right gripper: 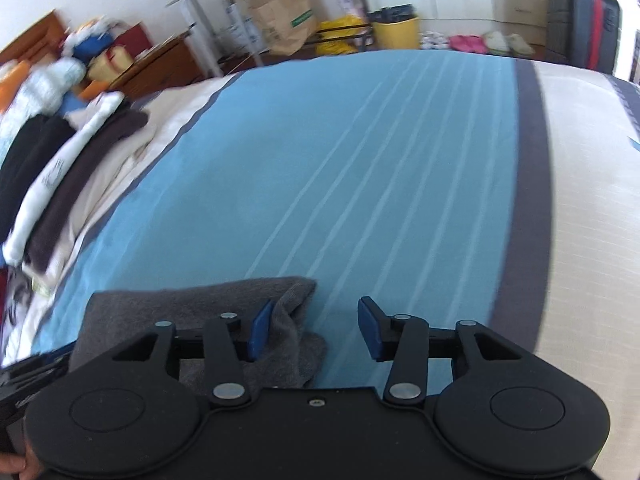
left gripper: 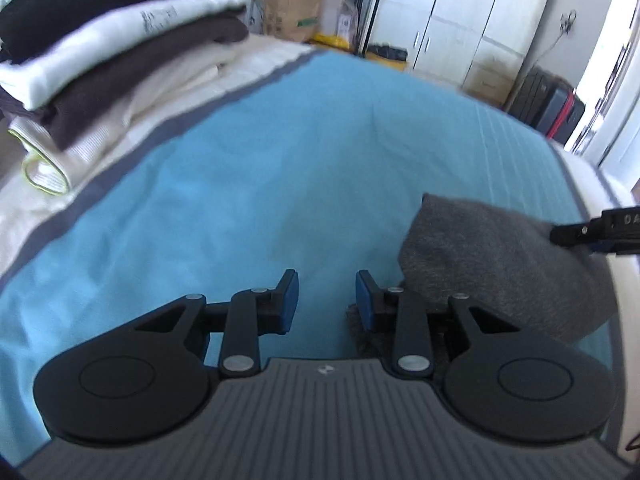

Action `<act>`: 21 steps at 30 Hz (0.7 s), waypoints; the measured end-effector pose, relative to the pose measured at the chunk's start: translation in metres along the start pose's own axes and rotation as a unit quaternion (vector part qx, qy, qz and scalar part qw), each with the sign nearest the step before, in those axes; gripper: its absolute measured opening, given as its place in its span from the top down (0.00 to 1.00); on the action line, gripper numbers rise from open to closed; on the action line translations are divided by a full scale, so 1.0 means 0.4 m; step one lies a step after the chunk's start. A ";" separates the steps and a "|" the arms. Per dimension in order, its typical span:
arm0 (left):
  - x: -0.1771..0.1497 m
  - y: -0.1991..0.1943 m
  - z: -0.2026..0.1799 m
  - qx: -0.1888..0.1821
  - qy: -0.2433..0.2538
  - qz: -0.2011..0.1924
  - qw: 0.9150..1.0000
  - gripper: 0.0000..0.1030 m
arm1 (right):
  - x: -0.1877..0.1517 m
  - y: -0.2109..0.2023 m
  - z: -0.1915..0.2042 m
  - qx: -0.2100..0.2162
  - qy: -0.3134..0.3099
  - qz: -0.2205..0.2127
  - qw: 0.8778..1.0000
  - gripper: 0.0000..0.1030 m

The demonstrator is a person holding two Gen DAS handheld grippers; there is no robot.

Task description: Fold clothes

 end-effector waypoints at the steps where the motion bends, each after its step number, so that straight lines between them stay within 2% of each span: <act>1: 0.004 -0.014 0.003 -0.006 -0.005 -0.004 1.000 0.70 | 0.006 -0.008 -0.016 -0.003 0.014 -0.006 1.000 0.51; 5: -0.008 -0.067 0.014 -0.034 -0.045 -0.004 0.998 0.70 | 0.019 -0.050 -0.104 -0.032 0.086 -0.037 0.995 0.50; 7: -0.023 -0.070 0.018 -0.070 -0.074 0.016 0.995 0.69 | 0.009 -0.074 -0.145 -0.014 0.145 -0.041 0.988 0.50; 9: -0.030 -0.068 0.021 -0.106 -0.098 0.036 0.989 0.69 | -0.007 -0.105 -0.147 0.051 0.193 -0.044 0.979 0.50; 11: -0.034 -0.076 0.031 -0.124 -0.131 0.040 0.983 0.69 | -0.033 -0.133 -0.109 0.121 0.214 -0.033 0.969 0.48; 13: -0.038 -0.086 0.043 -0.144 -0.167 0.044 0.974 0.63 | -0.070 -0.155 -0.062 0.186 0.228 -0.010 0.956 0.45; 14: -0.041 -0.099 0.056 -0.162 -0.199 0.039 0.966 0.58 | -0.093 -0.165 -0.042 0.217 0.237 0.004 0.947 0.43; 17: -0.066 -0.120 0.078 -0.197 -0.259 0.044 0.945 0.56 | -0.168 -0.178 -0.013 0.308 0.282 0.040 0.908 0.33; 18: -0.080 -0.111 0.073 -0.200 -0.265 0.055 0.942 0.55 | -0.193 -0.172 -0.017 0.311 0.295 0.046 0.902 0.32; 19: -0.094 -0.102 0.068 -0.204 -0.270 0.067 0.939 0.50 | -0.211 -0.159 -0.019 0.299 0.304 0.051 0.903 0.32; 21: -0.121 -0.084 0.057 -0.211 -0.281 0.090 0.932 0.48 | -0.231 -0.128 -0.023 0.261 0.312 0.066 0.911 0.32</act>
Point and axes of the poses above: each gripper's, at about its wrist camera, not at the fingertips, and y roughly the way its jaws point, z to its left, x to its top, the point moved 6 cm from there along y, roughly the way its jaws point, and after that the axes turned 3 degrees about x, right-handed, at the moved point
